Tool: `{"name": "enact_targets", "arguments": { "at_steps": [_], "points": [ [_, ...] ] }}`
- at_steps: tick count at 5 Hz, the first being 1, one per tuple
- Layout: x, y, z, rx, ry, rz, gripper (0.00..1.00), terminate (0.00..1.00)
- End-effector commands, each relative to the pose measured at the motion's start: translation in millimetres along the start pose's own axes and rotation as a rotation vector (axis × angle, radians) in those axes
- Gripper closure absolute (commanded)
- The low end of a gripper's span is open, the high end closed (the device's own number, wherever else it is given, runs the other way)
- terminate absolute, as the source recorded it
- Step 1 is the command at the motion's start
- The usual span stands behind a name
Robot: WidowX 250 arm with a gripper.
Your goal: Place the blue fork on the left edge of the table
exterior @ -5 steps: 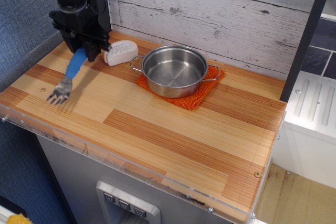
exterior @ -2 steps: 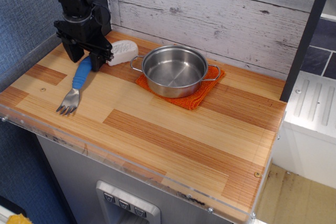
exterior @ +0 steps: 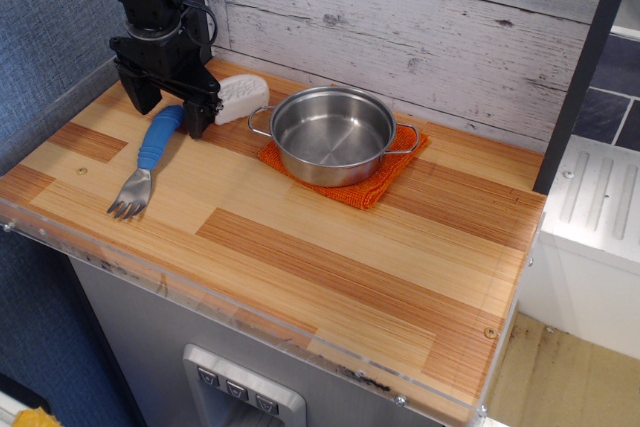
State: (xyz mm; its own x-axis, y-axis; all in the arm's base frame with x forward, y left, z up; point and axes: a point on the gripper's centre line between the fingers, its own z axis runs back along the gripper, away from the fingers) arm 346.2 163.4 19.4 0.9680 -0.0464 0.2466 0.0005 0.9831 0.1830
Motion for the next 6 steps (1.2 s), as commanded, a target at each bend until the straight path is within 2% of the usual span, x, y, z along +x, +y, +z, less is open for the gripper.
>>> {"name": "enact_targets", "arguments": {
  "at_steps": [1,2,5,6],
  "points": [
    [39.9,0.1,86.4,0.010,-0.194,-0.062,0.00,0.00],
    [39.0,-5.3,115.2,0.003,-0.238,-0.082,0.00,0.00],
    [39.0,-5.3,115.2,0.003,-0.238,-0.082,0.00,0.00],
    [39.0,-5.3,115.2,0.003,-0.238,-0.082,0.00,1.00]
  ]
}}
